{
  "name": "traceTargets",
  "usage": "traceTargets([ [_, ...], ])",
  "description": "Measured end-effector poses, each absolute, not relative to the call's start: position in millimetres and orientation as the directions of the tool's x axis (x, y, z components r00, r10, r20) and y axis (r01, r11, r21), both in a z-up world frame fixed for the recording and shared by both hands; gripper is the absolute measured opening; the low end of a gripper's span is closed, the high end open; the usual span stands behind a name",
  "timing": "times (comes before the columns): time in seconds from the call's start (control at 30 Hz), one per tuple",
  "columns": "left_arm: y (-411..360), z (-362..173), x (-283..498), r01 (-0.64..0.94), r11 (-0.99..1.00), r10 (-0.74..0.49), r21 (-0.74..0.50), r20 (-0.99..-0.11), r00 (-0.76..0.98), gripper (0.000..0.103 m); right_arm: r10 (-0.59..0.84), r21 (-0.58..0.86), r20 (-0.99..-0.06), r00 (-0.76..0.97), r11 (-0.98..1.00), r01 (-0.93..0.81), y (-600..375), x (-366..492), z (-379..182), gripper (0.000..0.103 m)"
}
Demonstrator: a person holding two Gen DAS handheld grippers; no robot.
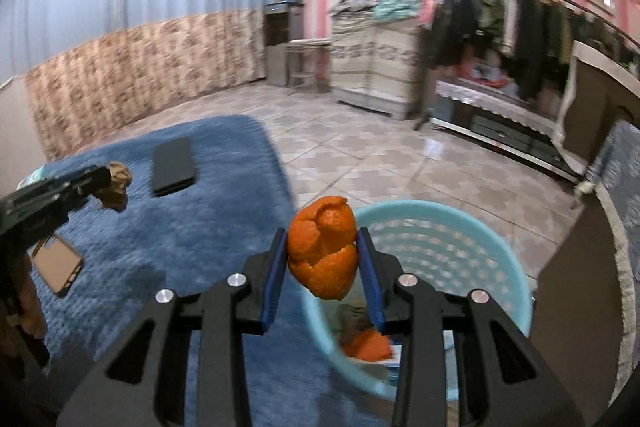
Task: Collect trash
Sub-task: 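Carry the brown paper and orange pumpkin with both tools over the blue basket, then open the left tool to drop the paper while the right tool drops the pumpkin into the basket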
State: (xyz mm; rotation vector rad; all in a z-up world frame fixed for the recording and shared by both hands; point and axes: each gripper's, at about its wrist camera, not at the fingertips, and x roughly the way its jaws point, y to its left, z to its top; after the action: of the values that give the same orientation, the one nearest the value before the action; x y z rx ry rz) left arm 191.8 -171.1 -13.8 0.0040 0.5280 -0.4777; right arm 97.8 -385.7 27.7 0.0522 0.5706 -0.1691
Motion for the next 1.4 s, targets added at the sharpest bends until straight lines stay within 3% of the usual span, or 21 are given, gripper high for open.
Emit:
traceTargets([
  [0.37, -260.4, -13.7, 183.3, 0.554, 0.824, -0.536, -0.118, -0.478, 0.696, 0.024, -0.283, 0.057, -0.509, 0.813, 0.931, 0.36, -467.7, 66.6, 20.7, 0.035],
  [0.8, -342.7, -22.1, 183.3, 0.69, 0.714, -0.646, -0.118, -0.49, 0.584, 0.024, -0.32, 0.081, -0.526, 0.788, 0.903, 0.421, -490.1, 58.5, 0.6, 0.035],
  [1.1, -381.2, -36.8, 193.2, 0.726, 0.679, -0.659, -0.111, -0.527, 0.536, 0.026, -0.337, 0.091, -0.525, 0.781, 0.891, 0.445, -503.0, 57.4, -2.0, 0.035],
  [1.17, -385.7, -36.5, 194.5, 0.73, 0.676, -0.655, -0.101, -0.536, 0.533, 0.037, -0.337, 0.092, -0.528, 0.78, 0.89, 0.447, -505.5, 57.7, -3.2, 0.035],
  [1.23, -383.8, -34.1, 195.2, 0.715, 0.693, -0.64, -0.09, -0.532, 0.554, 0.071, -0.339, 0.092, -0.53, 0.777, 0.888, 0.45, -503.3, 58.3, -4.5, 0.035],
  [1.3, -375.8, -30.7, 195.2, 0.683, 0.726, -0.62, -0.076, -0.502, 0.603, 0.082, -0.34, 0.091, -0.532, 0.776, 0.888, 0.451, -502.8, 58.0, -6.0, 0.035],
  [1.4, -365.2, -27.7, 201.9, 0.656, 0.752, -0.594, -0.07, -0.504, 0.627, 0.085, -0.334, 0.096, -0.535, 0.776, 0.888, 0.449, -503.0, 59.2, -7.3, 0.035],
])
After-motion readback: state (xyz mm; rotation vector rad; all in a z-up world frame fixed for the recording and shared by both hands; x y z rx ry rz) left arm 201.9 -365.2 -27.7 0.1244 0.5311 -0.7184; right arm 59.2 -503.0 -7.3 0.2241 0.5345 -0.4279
